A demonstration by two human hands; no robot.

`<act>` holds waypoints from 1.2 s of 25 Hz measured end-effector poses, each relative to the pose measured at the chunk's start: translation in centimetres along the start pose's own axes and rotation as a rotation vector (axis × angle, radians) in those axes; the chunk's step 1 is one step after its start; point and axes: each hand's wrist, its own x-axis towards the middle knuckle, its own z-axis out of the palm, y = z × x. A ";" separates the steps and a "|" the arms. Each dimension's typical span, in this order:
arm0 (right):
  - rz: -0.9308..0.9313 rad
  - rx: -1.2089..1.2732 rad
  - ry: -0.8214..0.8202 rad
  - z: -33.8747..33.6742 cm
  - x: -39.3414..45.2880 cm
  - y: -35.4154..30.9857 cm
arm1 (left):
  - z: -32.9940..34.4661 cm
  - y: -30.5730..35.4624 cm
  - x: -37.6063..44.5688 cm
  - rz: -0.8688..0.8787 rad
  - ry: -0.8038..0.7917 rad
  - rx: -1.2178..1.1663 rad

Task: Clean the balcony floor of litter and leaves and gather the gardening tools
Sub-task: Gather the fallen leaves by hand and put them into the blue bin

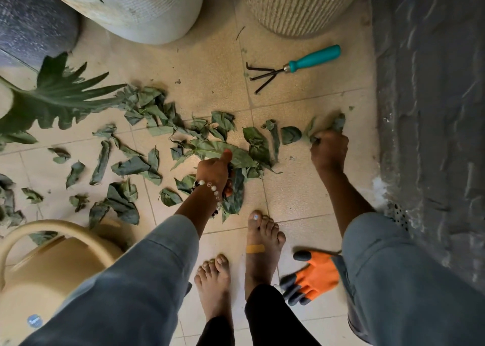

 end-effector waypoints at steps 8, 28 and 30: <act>-0.016 -0.035 -0.006 0.0 2.0 1.4 | 0.6 1.1 0.7 0.011 -0.020 -0.010; -0.203 0.371 -0.087 -0.1 -3.2 -5.9 | -0.5 -0.1 0.5 -0.020 -0.019 -0.006; -0.319 0.193 -0.145 1.0 -2.9 -6.5 | -0.6 0.0 0.6 -0.023 -0.021 -0.014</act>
